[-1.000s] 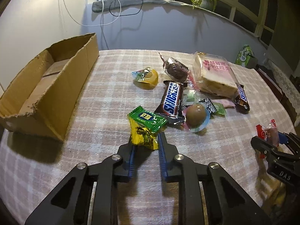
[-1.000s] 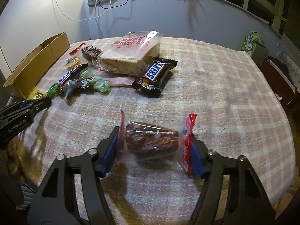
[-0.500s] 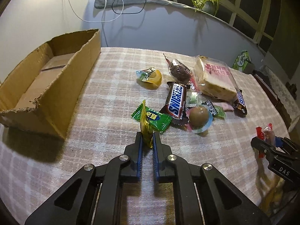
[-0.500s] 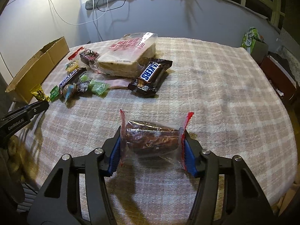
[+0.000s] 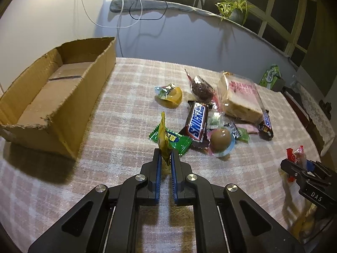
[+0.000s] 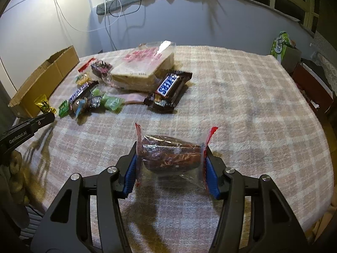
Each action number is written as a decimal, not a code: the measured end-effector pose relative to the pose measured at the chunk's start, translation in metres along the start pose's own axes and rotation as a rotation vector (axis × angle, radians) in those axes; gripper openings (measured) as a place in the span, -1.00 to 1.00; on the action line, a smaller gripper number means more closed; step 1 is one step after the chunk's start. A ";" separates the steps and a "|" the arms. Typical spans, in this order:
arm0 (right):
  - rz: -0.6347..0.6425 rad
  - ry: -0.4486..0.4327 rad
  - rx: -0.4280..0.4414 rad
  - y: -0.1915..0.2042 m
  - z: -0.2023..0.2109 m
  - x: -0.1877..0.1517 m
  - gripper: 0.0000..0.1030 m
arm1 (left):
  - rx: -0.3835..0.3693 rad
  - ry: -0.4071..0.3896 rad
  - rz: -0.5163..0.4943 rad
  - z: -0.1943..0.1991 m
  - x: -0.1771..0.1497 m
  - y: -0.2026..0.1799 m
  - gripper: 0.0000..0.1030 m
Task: Organize snacks
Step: 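Carry both snacks to the cardboard box and open both tools to drop them, then grasp a Snickers bar with the left tool while the right tool grasps another Snickers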
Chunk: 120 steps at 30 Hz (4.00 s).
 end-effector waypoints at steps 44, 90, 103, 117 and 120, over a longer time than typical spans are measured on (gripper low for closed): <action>0.394 -0.097 0.343 0.279 -0.001 0.136 0.11 | 0.112 -0.170 0.143 0.074 0.047 0.137 -0.86; 0.349 -0.075 0.332 0.263 0.000 0.137 0.27 | 0.037 -0.187 0.139 0.088 0.045 0.115 -0.63; 0.176 -0.064 0.137 0.104 0.011 0.113 0.27 | -0.064 -0.107 0.033 0.064 0.029 0.041 -0.43; 0.036 0.049 -0.004 -0.005 -0.025 0.078 0.27 | -0.152 0.029 -0.083 0.005 0.032 -0.021 -0.43; 0.022 0.072 0.010 -0.009 -0.034 0.075 0.27 | -0.153 0.060 -0.095 -0.009 0.034 -0.026 -0.43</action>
Point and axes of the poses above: each gripper's, at about its wrist camera, not at the fingertips, and z roughly against the way its jaws point, y to its left, x to its top, the point moved 9 cm from there along -z, roughly the way its jaws point, and after that the axes turned 7 degrees about y, right-handed, at the moved point
